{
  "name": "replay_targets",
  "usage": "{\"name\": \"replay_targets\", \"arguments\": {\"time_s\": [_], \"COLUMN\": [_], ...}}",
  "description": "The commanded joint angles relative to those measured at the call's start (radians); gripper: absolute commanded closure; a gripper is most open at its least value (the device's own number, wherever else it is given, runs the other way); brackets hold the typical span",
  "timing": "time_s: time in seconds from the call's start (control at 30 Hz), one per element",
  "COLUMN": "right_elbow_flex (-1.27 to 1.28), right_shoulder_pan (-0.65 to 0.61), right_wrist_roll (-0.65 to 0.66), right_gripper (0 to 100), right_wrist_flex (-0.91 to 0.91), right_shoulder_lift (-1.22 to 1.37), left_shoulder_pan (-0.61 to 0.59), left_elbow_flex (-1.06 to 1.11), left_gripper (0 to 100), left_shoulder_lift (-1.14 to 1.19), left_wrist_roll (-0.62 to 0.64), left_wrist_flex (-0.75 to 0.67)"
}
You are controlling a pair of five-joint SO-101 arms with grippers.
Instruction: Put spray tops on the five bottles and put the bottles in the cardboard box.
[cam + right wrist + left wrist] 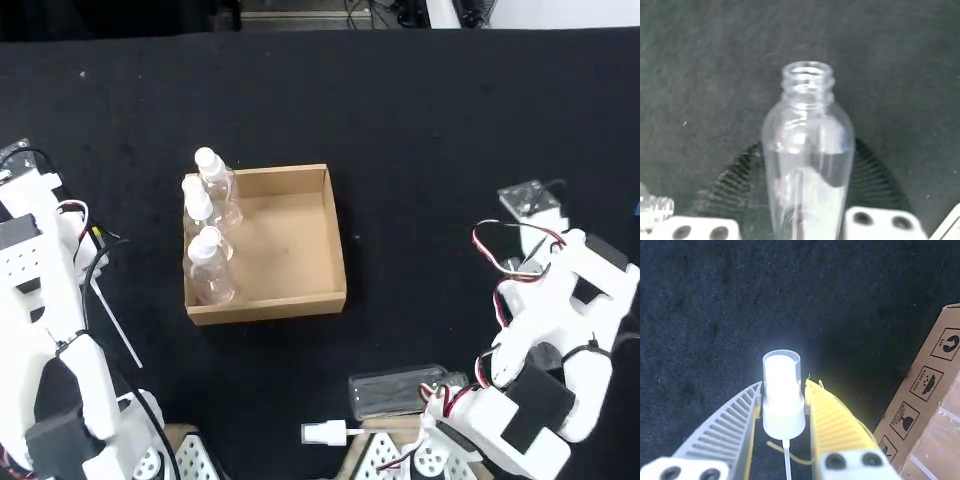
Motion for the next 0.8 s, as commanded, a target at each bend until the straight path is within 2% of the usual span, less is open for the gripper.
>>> {"name": "replay_targets", "arguments": {"time_s": [0.0, 0.2, 0.43, 0.6, 0.77], "right_elbow_flex": [-0.01, -0.147, -0.197, -0.142, -0.031], "right_shoulder_pan": [0.02, 0.015, -0.069, -0.091, -0.084], "right_wrist_roll": [0.043, -0.057, -0.061, -0.061, -0.061], "right_gripper": [77.0, 76.5, 76.4, 76.4, 76.4], "right_wrist_flex": [0.029, 0.141, 0.232, 0.201, 0.049], "right_shoulder_lift": [-0.004, 0.004, 0.005, 0.005, 0.005], "left_shoulder_pan": [0.007, 0.007, 0.007, 0.005, 0.005], "left_elbow_flex": [-0.012, -0.012, -0.012, -0.012, -0.012], "left_gripper": [97, 97, 97, 97, 97], "left_shoulder_lift": [-0.005, -0.005, -0.005, -0.005, -0.005], "left_wrist_roll": [0.006, 0.006, 0.006, 0.006, 0.006], "left_wrist_flex": [-0.014, -0.014, -0.014, -0.014, -0.014]}}
